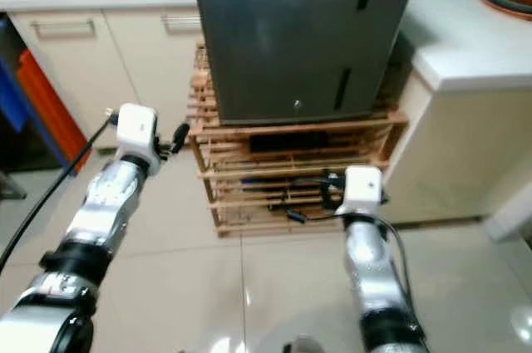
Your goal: Restocking fridge
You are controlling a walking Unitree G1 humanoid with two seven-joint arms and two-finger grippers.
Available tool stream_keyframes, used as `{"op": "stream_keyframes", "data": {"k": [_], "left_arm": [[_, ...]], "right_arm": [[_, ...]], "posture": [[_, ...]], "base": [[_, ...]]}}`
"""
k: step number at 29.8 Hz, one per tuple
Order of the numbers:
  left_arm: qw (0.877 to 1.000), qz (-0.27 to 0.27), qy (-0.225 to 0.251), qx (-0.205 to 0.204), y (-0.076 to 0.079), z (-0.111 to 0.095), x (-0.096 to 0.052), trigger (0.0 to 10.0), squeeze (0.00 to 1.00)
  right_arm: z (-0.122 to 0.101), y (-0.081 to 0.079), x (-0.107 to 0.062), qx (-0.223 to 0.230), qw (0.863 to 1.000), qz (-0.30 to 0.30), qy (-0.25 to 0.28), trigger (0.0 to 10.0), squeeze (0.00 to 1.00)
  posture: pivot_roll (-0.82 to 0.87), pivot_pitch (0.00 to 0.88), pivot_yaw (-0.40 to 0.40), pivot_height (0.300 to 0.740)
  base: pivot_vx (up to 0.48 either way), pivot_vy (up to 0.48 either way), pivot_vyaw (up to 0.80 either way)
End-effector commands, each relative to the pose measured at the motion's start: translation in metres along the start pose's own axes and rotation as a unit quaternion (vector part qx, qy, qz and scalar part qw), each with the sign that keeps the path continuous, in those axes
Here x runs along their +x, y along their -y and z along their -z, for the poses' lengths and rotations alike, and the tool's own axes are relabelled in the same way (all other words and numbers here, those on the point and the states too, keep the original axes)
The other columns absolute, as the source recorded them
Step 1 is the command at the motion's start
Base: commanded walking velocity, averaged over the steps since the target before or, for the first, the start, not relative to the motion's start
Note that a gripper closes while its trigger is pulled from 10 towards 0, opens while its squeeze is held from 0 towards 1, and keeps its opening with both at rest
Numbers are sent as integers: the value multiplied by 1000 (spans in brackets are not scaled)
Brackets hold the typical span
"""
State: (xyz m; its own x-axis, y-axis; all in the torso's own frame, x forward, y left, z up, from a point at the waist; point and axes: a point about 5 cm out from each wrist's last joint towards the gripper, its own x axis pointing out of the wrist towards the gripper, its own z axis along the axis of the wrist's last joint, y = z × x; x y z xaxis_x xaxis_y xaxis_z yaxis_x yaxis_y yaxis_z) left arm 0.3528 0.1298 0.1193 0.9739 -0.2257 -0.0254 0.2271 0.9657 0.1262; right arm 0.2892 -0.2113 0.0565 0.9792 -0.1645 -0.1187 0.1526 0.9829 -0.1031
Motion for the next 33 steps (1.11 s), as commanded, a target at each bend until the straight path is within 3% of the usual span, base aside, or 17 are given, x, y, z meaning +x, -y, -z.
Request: {"op": "stream_keyframes", "data": {"k": [1, 12, 13, 15, 22, 33], "left_arm": [[1000, -18, -4, 6, -14, 1, -2, 10000, 0], [1000, -22, -2, 7, -16, -2, 2, 10000, 0], [999, -24, -6, 47, -14, 0, 2, 10000, 0], [997, -26, -10, 75, -13, 1, 2, 10000, 0], [1000, -15, -6, 25, -13, 1, 2, 10000, 0], [999, -31, 1, 30, -16, -5, 7, 10000, 0]], "right_arm": [[0, -8, -1, 6, 1000, -9, 0, 10000, 0], [-3, -5, 2, 2, 1000, -12, 5, 10000, 0], [-1, -3, -5, -7, 1000, -20, 16, 10000, 0], [2, -1, -12, -14, 999, -25, 19, 10000, 0], [13, 13, -21, -9, 1000, 9, 3, 10000, 0], [3, 8, -14, -5, 1000, 3, 20, 10000, 0]], "posture": [[-101, 0, 29, 740], [-101, 0, 18, 740], [-105, 0, 24, 740], [-108, 0, 30, 740], [-133, 0, 56, 740], [-121, 0, 24, 740]], "base": [[0, 480, -556], [0, 480, -766], [0, 0, 0], [0, 0, 0], [162, 0, 0], [372, 216, 0]]}}
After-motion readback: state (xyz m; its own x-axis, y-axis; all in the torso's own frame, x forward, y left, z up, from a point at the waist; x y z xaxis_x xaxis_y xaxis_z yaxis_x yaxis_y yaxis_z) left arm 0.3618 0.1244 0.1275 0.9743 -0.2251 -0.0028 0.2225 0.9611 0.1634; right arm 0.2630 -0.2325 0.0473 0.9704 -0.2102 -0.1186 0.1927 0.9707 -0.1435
